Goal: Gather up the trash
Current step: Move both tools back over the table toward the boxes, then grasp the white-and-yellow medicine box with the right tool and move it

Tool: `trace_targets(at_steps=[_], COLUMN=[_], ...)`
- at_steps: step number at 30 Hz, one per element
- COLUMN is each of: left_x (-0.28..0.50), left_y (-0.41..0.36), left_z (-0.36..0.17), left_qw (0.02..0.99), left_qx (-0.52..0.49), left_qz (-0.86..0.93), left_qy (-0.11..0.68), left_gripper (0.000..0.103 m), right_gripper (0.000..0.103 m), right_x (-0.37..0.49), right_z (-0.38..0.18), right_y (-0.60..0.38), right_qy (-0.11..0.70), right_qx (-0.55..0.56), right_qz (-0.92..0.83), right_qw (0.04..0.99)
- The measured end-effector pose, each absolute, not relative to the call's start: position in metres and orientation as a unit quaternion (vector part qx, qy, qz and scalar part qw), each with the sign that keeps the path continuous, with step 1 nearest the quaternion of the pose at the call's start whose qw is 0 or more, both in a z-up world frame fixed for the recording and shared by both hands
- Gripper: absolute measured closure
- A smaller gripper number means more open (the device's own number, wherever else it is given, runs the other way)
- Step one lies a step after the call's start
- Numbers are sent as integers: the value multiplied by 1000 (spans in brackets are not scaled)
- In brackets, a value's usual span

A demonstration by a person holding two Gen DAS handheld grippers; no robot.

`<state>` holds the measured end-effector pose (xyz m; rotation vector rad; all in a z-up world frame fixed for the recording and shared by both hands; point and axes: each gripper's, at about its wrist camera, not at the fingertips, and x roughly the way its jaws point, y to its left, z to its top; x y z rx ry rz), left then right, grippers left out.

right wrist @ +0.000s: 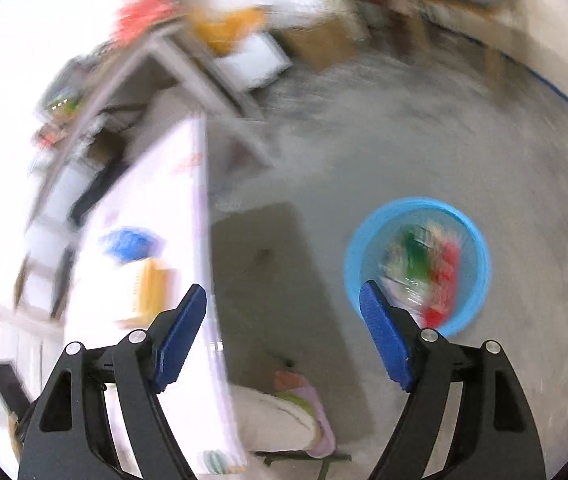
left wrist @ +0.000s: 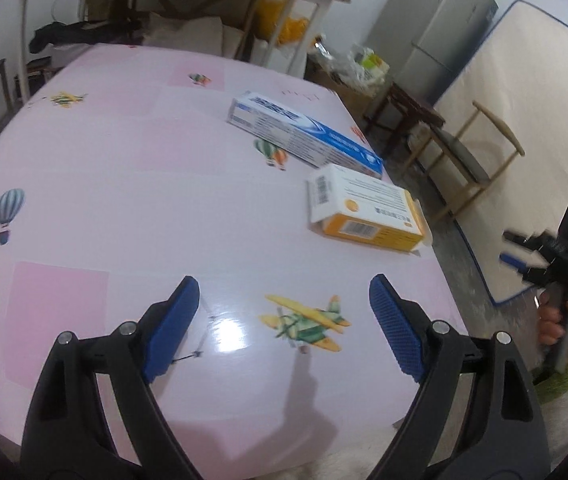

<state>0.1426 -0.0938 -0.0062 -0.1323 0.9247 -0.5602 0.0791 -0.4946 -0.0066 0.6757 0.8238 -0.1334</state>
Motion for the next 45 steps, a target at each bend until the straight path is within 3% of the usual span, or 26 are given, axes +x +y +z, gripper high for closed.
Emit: trace_targets(at_steps=[5,10,14,17,25,30,37,45], left_x=[135,125,128,132,148,155,156,163], left_y=[-78,-61,-51,-41,-18,-9,-20,-31], left_z=[-15,-23,-30,-31,-40,-43,-40,-24], left_qw=[854,863,863,866,864,859,842,848], left_qx=[-82,-91,-95,-101,-124,-149,-168,-149], left_qz=[-273,-271,-270,-268,-263,-260,-291,-281], left_qy=[435,417,417,409,410,415,421,425], left_gripper=[20,20,20,20,20,21,32,30], right_gripper=[28,56,69,72,71,68,68,50], right_x=[150,201,220,214,188,198,244,237], right_z=[7,-33,-66,-73,-60,-37,-60,-38], right_y=[-438,-447,-433,-408,-318,-309,-287,-261], right_qy=[411,416,452,481,539,522,547,543], right_qx=[294,456,459,447,416,361,362,313], right_qz=[5,40,-11,-1,136,96,109,172], right_qw=[863,786,765,754,719,766,747,760])
